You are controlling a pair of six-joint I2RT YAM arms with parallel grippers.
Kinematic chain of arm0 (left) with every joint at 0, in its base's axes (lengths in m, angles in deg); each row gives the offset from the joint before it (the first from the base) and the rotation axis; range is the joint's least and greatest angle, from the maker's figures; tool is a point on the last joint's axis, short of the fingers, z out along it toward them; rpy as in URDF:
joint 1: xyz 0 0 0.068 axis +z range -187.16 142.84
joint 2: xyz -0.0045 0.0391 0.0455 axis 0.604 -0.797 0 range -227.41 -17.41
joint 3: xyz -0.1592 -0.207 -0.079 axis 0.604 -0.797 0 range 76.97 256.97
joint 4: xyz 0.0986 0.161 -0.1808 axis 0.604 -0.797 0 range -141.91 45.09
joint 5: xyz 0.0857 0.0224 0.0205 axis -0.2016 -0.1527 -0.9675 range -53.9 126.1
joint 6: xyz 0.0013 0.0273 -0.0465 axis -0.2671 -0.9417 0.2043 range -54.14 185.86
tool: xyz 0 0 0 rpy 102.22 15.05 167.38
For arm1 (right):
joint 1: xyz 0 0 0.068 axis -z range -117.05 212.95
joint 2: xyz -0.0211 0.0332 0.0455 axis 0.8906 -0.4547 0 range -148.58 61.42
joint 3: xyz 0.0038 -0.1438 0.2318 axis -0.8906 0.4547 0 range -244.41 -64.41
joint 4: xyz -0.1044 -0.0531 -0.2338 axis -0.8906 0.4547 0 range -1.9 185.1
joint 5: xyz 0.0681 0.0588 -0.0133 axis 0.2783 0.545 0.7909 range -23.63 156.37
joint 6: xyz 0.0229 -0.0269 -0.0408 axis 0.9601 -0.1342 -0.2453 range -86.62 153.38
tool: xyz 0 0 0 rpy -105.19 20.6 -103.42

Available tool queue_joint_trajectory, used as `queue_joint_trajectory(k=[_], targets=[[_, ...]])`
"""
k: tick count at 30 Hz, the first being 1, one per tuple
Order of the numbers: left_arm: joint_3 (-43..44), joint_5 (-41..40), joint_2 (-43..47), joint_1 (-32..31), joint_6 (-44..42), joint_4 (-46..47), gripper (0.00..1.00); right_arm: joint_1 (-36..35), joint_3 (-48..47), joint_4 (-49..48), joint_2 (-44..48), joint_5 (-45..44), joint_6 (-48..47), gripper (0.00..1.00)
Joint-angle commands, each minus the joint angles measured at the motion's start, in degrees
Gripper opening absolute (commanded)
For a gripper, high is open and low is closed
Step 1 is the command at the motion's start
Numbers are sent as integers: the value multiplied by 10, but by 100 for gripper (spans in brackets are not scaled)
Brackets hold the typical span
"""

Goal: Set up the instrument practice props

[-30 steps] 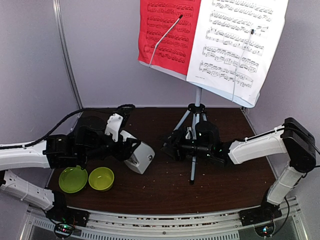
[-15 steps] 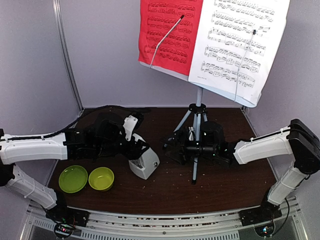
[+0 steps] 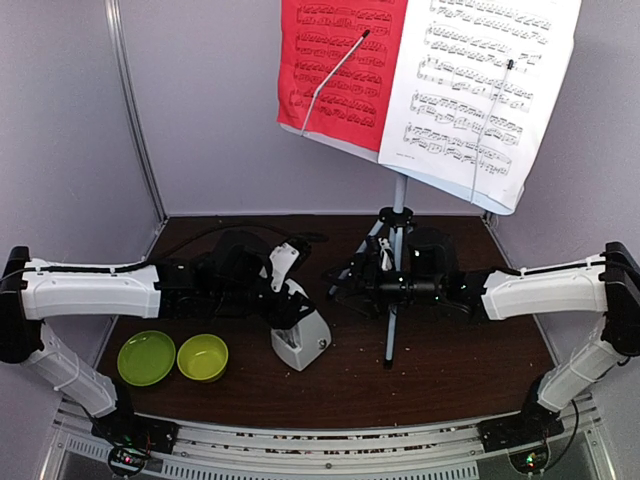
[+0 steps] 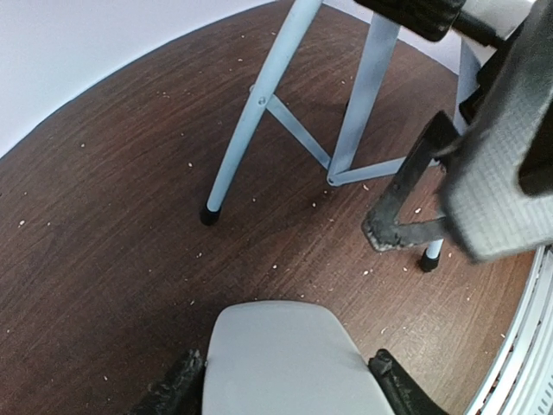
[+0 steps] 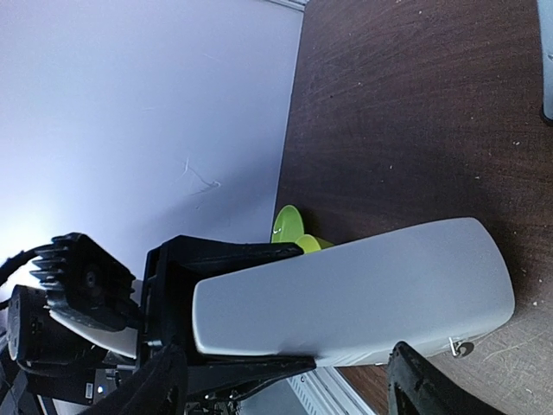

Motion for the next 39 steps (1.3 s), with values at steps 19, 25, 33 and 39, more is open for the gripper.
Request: queue_joint_trajectory(k=[19, 25, 33, 39], targets=[[70, 93, -33, 3, -75, 34, 64, -3, 24, 111, 109, -49, -150, 80], [45, 83, -6, 20, -54, 53, 63, -7, -22, 136, 69, -26, -171, 80], [29, 81, 11, 34, -48, 64, 62, -6, -89, 196, 8, -12, -191, 79], [16, 83, 17, 38, -42, 82, 62, -5, -131, 220, -32, 20, -193, 78]])
